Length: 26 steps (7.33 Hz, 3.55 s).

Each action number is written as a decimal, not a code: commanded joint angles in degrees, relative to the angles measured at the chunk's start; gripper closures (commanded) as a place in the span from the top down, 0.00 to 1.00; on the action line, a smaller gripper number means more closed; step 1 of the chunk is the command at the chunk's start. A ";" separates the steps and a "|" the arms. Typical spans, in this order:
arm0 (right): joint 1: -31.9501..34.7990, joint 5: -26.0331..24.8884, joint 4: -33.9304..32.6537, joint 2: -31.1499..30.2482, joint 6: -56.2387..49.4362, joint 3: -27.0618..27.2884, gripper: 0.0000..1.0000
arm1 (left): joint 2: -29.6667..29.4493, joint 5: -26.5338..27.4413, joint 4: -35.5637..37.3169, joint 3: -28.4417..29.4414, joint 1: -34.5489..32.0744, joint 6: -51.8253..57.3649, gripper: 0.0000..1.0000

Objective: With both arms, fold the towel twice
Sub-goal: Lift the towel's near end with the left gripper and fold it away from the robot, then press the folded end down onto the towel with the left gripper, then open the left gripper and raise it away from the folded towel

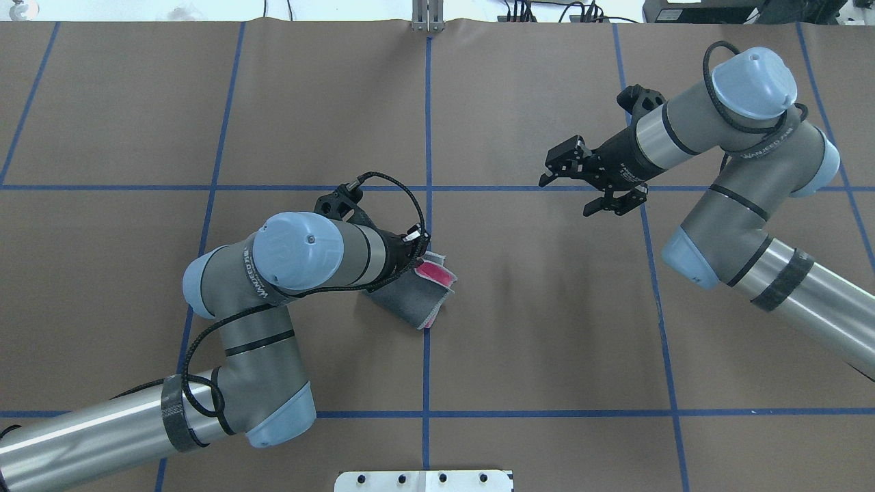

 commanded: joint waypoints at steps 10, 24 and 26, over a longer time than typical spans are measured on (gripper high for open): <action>-0.13 -0.20 0.00 -0.17 -0.19 -0.21 0.99 | 3.62 -2.27 -3.73 0.76 -3.52 -5.32 0.00; -0.13 -0.28 0.00 -0.70 -0.37 -0.21 0.99 | 2.92 -2.19 -4.00 5.85 -10.64 -14.64 0.67; -0.13 -0.28 0.00 -0.62 -0.37 -0.13 0.99 | 2.83 -2.19 -4.09 7.26 -12.66 -15.00 0.91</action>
